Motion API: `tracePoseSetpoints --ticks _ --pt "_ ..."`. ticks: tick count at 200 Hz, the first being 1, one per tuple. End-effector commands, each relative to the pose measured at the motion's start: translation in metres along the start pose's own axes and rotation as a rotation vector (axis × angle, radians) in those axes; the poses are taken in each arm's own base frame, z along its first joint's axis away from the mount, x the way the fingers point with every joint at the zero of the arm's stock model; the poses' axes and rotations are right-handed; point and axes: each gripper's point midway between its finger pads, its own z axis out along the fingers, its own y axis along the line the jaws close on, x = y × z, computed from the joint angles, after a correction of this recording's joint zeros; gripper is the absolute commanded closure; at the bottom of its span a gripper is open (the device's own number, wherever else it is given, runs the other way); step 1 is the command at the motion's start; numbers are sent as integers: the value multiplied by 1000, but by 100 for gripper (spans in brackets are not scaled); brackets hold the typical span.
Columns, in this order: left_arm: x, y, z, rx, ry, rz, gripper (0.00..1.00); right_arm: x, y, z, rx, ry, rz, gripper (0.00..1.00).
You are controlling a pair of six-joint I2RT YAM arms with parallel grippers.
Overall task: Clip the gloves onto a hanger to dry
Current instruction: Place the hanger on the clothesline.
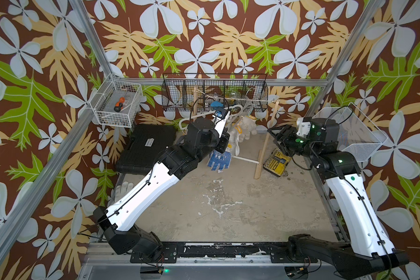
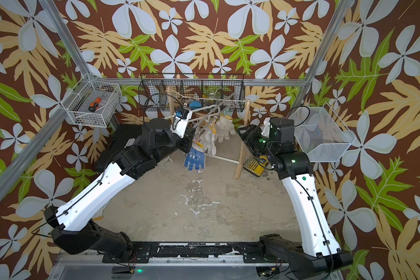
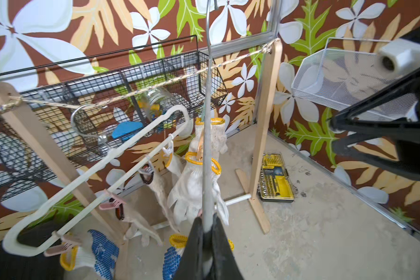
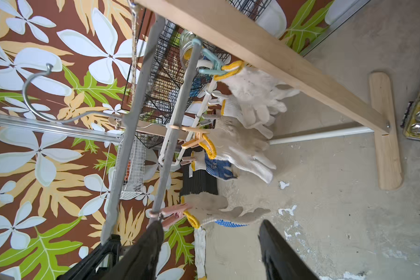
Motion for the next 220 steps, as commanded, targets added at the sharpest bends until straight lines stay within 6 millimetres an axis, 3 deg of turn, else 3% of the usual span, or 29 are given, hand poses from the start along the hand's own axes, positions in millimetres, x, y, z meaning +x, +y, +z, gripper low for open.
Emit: tracePoseSetpoints --ticks 1,32,71,156,179,194,220 --pt "2 -11 3 67 35 -37 100 0 1 0 -13 11 -40 35" --pt "11 -6 15 27 94 -73 100 0 -1 2 -18 20 -27 35" --pt "4 -9 24 34 85 -109 100 1 -2 6 -22 29 -21 34" --pt "44 -3 40 -20 191 -82 100 6 -11 16 -13 55 -34 33" --pt "44 -2 37 -21 173 -77 83 7 -13 17 -13 56 -61 33" --pt "41 -1 35 -22 156 -77 63 6 -16 19 -5 53 -82 33" --pt "35 0 28 -19 130 -76 48 7 -20 23 -3 52 -136 32"
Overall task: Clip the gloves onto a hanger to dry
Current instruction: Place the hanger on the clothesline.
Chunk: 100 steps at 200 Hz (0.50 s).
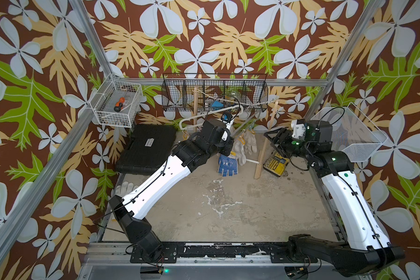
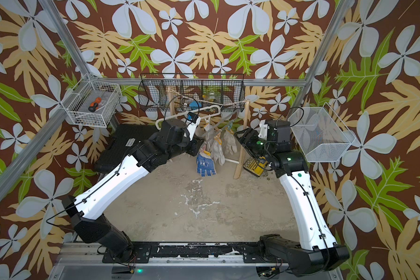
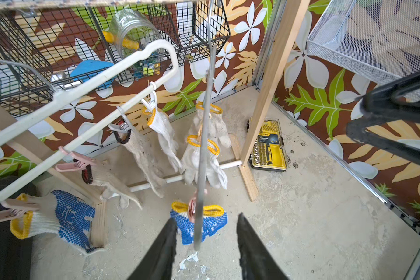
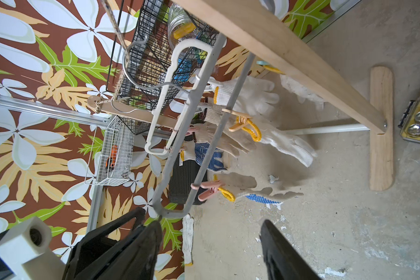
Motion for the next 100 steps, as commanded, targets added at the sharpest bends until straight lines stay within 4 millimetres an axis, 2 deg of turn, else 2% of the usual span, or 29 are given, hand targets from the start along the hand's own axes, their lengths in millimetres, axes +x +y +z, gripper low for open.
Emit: tracePoseSetpoints --ticks 1,26,32,39,45,47,72,100 --pt "-17 2 -9 -5 -68 -1 47 -4 2 3 -16 -16 -84 32" --pt "-20 5 -18 -13 -86 9 28 1 -5 9 -30 -9 -204 28" --pt "-20 7 -20 -22 -88 14 21 3 -7 10 -38 -6 -241 27" --pt "-20 10 -24 -29 -96 19 18 5 -12 12 -33 -3 -277 27" --pt "-20 14 -28 -42 -102 19 3 5 -15 12 -35 -9 -316 27" --pt "-21 14 -30 -44 -105 19 1 5 -17 12 -33 -10 -325 27" --pt "-10 34 -45 -71 -121 33 0 6 -34 13 -17 -60 -503 21" --pt "23 80 -58 -87 -88 -29 0 3 -68 14 69 -177 -689 16"
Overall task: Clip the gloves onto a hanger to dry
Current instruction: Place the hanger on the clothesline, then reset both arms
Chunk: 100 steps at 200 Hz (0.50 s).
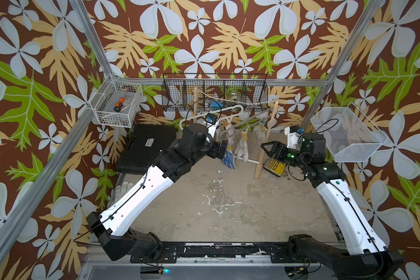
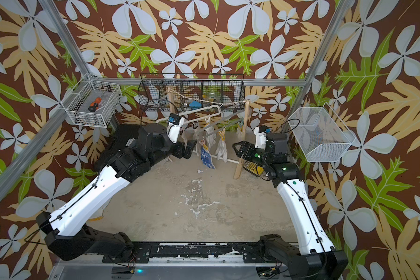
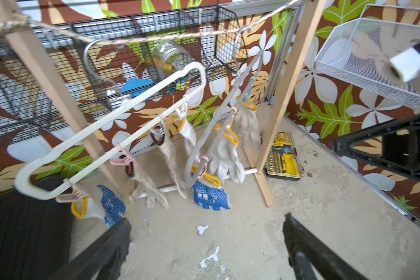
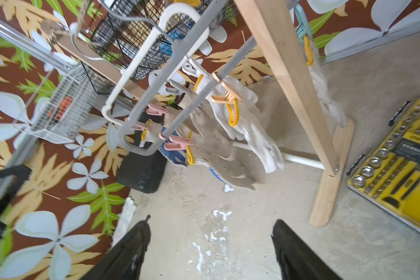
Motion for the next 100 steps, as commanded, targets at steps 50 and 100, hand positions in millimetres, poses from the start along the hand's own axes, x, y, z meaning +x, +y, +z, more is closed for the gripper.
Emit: tracePoseSetpoints --ticks 50,100 --pt "123 120 -19 -156 76 -148 0 49 -102 5 333 -255 -420 7" --pt "229 155 -14 -331 13 -165 0 91 -146 -11 461 -418 -489 0"
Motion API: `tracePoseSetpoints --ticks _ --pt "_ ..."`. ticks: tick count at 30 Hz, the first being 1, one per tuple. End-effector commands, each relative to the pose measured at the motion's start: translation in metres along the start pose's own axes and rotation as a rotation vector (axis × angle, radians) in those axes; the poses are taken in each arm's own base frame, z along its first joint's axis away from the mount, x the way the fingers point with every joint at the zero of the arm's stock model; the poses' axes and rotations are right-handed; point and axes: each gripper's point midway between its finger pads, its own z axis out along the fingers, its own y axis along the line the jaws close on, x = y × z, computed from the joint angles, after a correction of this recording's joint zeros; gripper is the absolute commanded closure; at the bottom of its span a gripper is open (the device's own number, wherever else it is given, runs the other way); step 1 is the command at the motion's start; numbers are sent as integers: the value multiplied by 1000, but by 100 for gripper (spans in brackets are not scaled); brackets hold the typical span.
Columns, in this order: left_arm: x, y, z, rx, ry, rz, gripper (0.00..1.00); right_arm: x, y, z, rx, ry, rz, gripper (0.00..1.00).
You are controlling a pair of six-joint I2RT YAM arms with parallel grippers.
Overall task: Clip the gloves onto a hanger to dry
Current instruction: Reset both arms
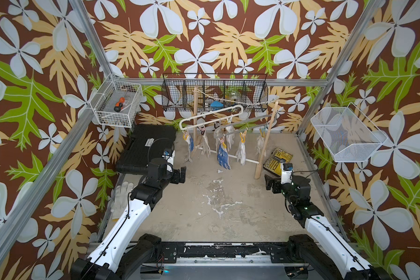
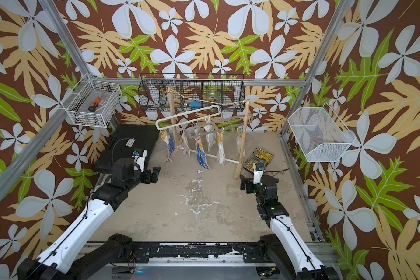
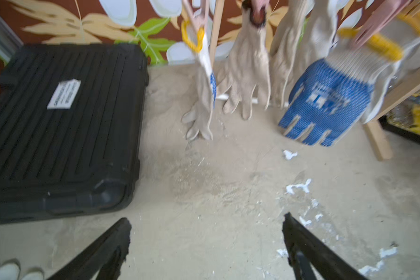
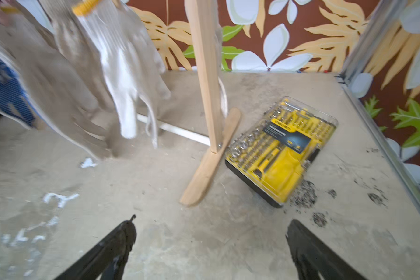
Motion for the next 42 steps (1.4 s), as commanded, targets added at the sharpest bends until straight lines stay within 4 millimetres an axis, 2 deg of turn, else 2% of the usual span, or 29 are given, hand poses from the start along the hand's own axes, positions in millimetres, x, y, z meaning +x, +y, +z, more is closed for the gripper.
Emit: tracePoseSetpoints --ticks 1,3,5,6,10,12,15,17,20,22,24,28,32,42 --pt "2 15 10 -56 -167 -18 0 -32 -19 -8 117 -229 -47 0" --pt "20 28 17 -98 -190 -50 0 -19 -21 -4 125 -215 -67 0" --pt "16 32 17 -121 -231 -29 0 -10 -26 0 153 -205 -48 0" --pt "12 35 18 -137 -261 -8 0 -11 -26 1 149 -225 -39 0" --pt "23 53 26 -191 -334 -26 0 -7 -24 13 139 -248 -35 0" --pt "22 52 27 -169 -380 -26 0 -10 -27 20 152 -273 -27 0" --pt "21 56 34 -152 -415 -28 0 -15 -16 35 101 -264 -100 0" --pt "20 56 39 -131 -429 -35 0 -17 -17 35 111 -281 -132 0" --pt "22 55 50 -118 -418 -21 0 -10 -17 41 105 -283 -148 0" --pt "19 54 50 -108 -437 11 0 -5 -23 47 125 -268 -132 0" --pt "19 59 46 -102 -480 -2 0 -1 -27 47 134 -285 -115 0" --pt "24 65 57 -109 -446 -21 0 -1 -27 52 125 -256 -114 0" --pt "26 66 56 -110 -449 -26 0 0 -33 51 158 -252 -95 0" --pt "27 69 57 -112 -451 -37 0 0 -34 57 136 -235 -84 0"
